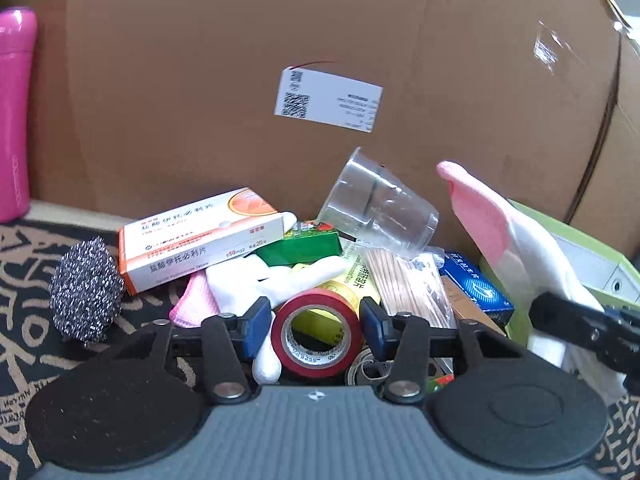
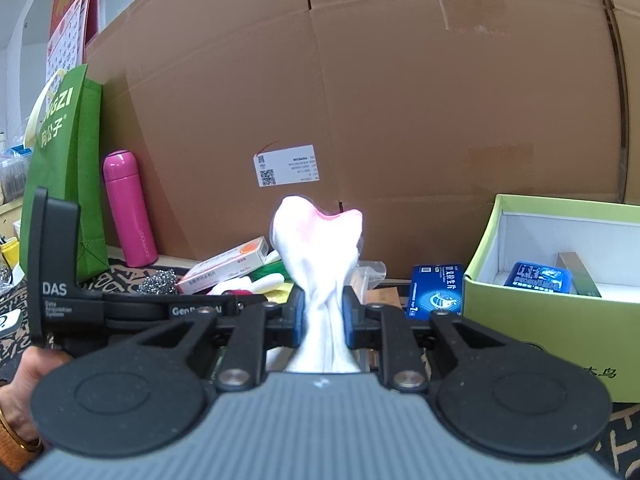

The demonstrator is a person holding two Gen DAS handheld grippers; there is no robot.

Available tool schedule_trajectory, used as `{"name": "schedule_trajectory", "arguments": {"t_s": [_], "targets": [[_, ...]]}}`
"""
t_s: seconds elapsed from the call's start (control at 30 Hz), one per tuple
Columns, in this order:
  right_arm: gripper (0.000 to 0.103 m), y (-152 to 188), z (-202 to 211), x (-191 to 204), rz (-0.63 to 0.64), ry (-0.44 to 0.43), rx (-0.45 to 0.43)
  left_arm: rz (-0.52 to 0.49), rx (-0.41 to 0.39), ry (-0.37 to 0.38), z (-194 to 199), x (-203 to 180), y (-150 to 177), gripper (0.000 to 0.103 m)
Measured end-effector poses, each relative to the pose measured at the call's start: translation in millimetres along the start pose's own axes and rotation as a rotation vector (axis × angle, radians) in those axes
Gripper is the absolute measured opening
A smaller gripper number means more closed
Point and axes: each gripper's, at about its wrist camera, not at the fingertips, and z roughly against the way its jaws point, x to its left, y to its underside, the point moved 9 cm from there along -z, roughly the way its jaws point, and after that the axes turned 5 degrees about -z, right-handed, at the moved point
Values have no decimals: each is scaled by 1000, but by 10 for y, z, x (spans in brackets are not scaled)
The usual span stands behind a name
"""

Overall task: Organize objects
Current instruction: 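Grasp the red tape roll with the left gripper while the right holds the glove, then carry glove and red tape over the lime-green box and release both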

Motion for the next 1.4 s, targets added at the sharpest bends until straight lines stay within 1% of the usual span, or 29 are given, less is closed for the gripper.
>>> {"name": "schedule_trajectory", "arguments": {"t_s": [0.03, 0.1, 0.23, 0.47, 0.57, 0.6, 0.7, 0.83, 0.93, 0.97, 1.07, 1.13, 1.27, 1.4], "targets": [[18, 0, -3, 0, 0, 0, 1, -5, 7, 5, -19, -13, 7, 54], [18, 8, -13, 5, 2, 3, 5, -10, 16, 18, -41, -28, 21, 51], [18, -13, 0, 14, 18, 12, -5, 16, -11, 32, 43, -1, -32, 51], [18, -181, 172, -54, 11, 29, -98, 219, -90, 141, 352, 97, -304, 51], [18, -302, 288, -145, 2, 58, -151, 262, -97, 187, 410, -27, -377, 50], [18, -344, 331, -194, 2, 74, -168, 255, -97, 201, 423, -107, -396, 50], [18, -467, 468, -413, -5, 159, -224, 185, -106, 257, 477, -452, -474, 51], [18, -571, 619, -797, -87, 247, -269, 116, -124, 313, 507, -864, -589, 51], [18, -598, 698, -1054, -116, 337, -287, 112, -117, 365, 483, -1083, -675, 51], [18, -602, 716, -1124, -128, 355, -290, 118, -113, 387, 484, -1142, -702, 51], [18, -594, 772, -1309, -182, 371, -295, 121, -109, 441, 478, -1350, -809, 51], [18, -595, 797, -1371, -193, 392, -298, 103, -105, 471, 476, -1516, -894, 51], [18, -614, 904, -1496, -192, 467, -325, 62, -112, 531, 542, -1887, -1103, 51], [18, -623, 1049, -1692, -254, 504, -362, 51, -129, 580, 569, -2249, -1325, 51]]}}
